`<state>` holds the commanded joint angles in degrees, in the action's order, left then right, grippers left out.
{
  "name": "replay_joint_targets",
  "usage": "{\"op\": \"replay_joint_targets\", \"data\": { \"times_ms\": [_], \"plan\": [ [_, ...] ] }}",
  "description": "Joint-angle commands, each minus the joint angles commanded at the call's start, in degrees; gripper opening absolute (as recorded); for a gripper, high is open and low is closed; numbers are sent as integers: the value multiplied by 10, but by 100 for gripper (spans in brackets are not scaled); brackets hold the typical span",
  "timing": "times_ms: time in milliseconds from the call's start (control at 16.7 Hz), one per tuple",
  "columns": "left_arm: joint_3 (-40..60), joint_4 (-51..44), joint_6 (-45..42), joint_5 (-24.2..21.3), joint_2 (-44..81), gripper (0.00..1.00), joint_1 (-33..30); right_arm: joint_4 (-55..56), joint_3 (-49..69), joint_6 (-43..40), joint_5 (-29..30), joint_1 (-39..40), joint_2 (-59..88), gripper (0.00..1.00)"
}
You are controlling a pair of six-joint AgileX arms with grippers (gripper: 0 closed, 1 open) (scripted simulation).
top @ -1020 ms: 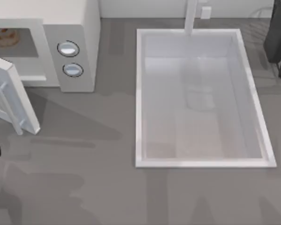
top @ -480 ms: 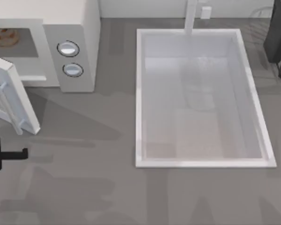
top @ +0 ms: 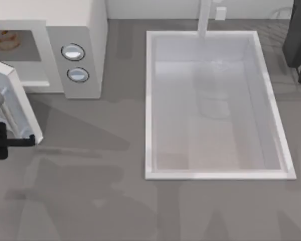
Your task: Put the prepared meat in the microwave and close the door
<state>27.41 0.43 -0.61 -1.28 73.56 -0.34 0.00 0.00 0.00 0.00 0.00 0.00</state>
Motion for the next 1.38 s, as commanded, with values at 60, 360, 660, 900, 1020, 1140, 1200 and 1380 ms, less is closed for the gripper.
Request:
{"op": "replay_joint_targets", "data": {
  "times_ms": [60, 360, 660, 900, 1020, 1140, 1200, 1380],
  "plan": [
    [17, 12, 0, 0, 35, 0, -1, 0, 0, 0, 0, 0, 0, 100],
    [87, 66, 1, 1, 151, 0, -3, 0, 0, 0, 0, 0, 0, 100],
    [92, 69, 1, 2, 156, 0, -1, 0, 0, 0, 0, 0, 0, 100],
    [134, 66, 1, 2, 199, 0, -2, 0, 0, 0, 0, 0, 0, 100],
    [188, 62, 1, 2, 251, 0, -4, 0, 0, 0, 0, 0, 0, 100],
    [247, 57, 1, 2, 303, 0, -5, 0, 0, 0, 0, 0, 0, 100],
    [273, 54, 2, 2, 325, 0, -5, 0, 0, 0, 0, 0, 0, 100],
    [317, 51, 2, 2, 364, 0, -6, 0, 0, 0, 0, 0, 0, 100]
  ]
}}
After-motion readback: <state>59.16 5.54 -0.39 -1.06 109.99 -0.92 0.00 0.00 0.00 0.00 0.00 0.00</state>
